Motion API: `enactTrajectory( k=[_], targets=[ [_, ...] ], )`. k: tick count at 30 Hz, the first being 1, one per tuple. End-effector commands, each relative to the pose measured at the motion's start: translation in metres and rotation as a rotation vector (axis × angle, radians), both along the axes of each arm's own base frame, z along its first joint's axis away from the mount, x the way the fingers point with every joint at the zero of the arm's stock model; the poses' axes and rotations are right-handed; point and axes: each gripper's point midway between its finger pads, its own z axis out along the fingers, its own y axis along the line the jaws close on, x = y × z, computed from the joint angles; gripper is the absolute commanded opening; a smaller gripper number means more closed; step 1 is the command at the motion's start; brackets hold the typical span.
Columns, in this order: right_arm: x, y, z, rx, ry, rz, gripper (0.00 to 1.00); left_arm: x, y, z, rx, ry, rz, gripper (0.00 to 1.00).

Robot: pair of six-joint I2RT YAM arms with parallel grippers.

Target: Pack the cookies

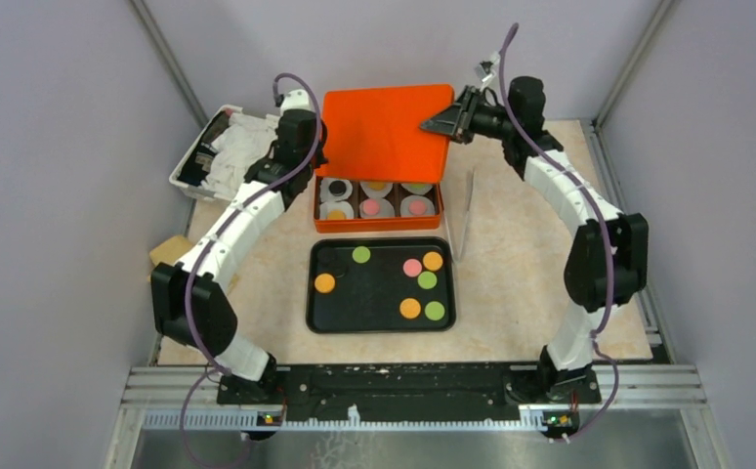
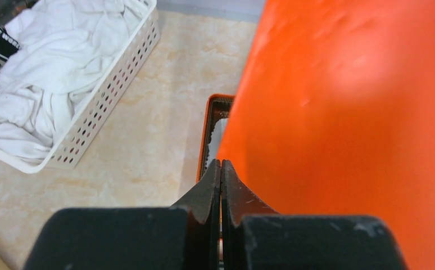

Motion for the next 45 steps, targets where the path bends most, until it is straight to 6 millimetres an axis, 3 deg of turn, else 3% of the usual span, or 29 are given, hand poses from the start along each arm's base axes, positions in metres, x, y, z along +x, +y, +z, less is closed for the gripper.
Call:
enactTrajectory(
  k=[1,5,13,20,28,36,45],
  targets=[
    [-0.002,0.016,-0.003,0.142,0.004,0.155,0.0,-0.004,-0.006,0.051,-0.033,-0.149,-0.062,0.0],
    [0.01,0.024,-0.032,0.154,0.066,0.193,0.0,-0.013,-0.007,0.054,-0.037,-0.164,-0.088,0.0],
    [0.029,0.04,-0.091,0.125,0.21,0.217,0.0,-0.011,-0.002,0.034,0.005,-0.136,-0.075,0.0],
    [0.035,0.04,-0.134,0.083,0.317,0.204,0.0,-0.011,-0.001,0.025,0.02,-0.125,-0.07,0.0],
    [0.042,0.02,-0.17,0.005,0.387,0.154,0.0,-0.005,-0.012,-0.001,-0.007,-0.081,-0.101,0.0],
    [0.062,-0.006,-0.195,-0.003,0.409,0.089,0.0,0.003,-0.029,-0.03,-0.041,-0.034,-0.16,0.0],
    [0.079,-0.018,-0.22,-0.039,0.421,0.069,0.0,-0.003,-0.056,-0.092,-0.124,0.05,-0.258,0.0]
  ],
)
